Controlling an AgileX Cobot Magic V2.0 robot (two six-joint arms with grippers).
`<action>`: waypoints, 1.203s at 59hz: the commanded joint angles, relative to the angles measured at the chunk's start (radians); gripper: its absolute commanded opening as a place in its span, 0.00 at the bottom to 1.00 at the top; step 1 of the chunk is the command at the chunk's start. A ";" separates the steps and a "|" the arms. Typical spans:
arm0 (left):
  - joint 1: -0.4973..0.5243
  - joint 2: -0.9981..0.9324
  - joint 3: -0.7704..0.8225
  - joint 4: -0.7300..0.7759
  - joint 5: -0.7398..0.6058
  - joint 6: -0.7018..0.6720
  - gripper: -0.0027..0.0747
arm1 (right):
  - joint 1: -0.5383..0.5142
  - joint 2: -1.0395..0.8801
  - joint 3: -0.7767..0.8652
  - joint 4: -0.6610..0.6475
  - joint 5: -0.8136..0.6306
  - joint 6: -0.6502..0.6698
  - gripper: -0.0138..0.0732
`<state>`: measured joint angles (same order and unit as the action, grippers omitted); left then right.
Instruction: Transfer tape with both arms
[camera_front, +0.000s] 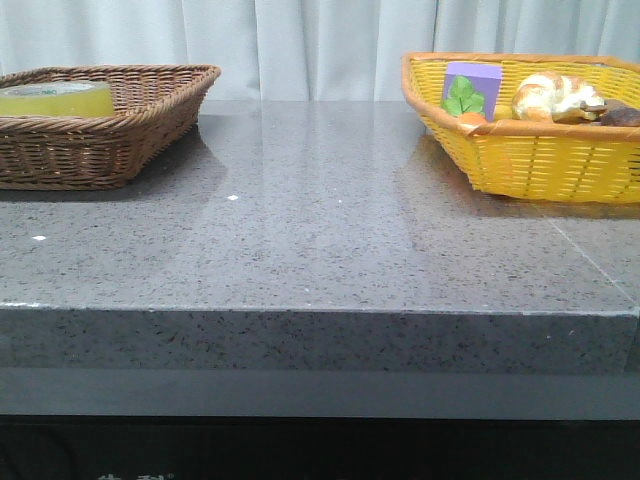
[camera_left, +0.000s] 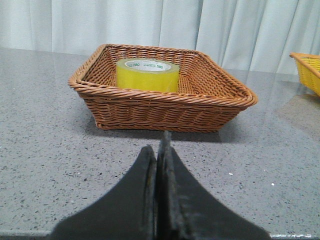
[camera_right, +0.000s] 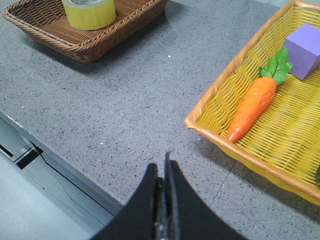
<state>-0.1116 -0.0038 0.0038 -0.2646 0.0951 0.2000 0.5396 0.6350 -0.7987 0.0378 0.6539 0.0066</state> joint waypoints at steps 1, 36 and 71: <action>0.001 -0.019 0.006 -0.010 -0.081 -0.010 0.01 | -0.005 0.000 -0.024 -0.009 -0.069 -0.007 0.03; 0.001 -0.019 0.006 0.150 -0.110 -0.127 0.01 | -0.005 0.000 -0.024 -0.009 -0.069 -0.007 0.03; 0.001 -0.019 0.006 0.137 -0.110 -0.127 0.01 | -0.005 0.000 -0.024 -0.009 -0.069 -0.007 0.03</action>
<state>-0.1116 -0.0038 0.0038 -0.1205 0.0689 0.0827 0.5396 0.6350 -0.7987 0.0378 0.6539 0.0000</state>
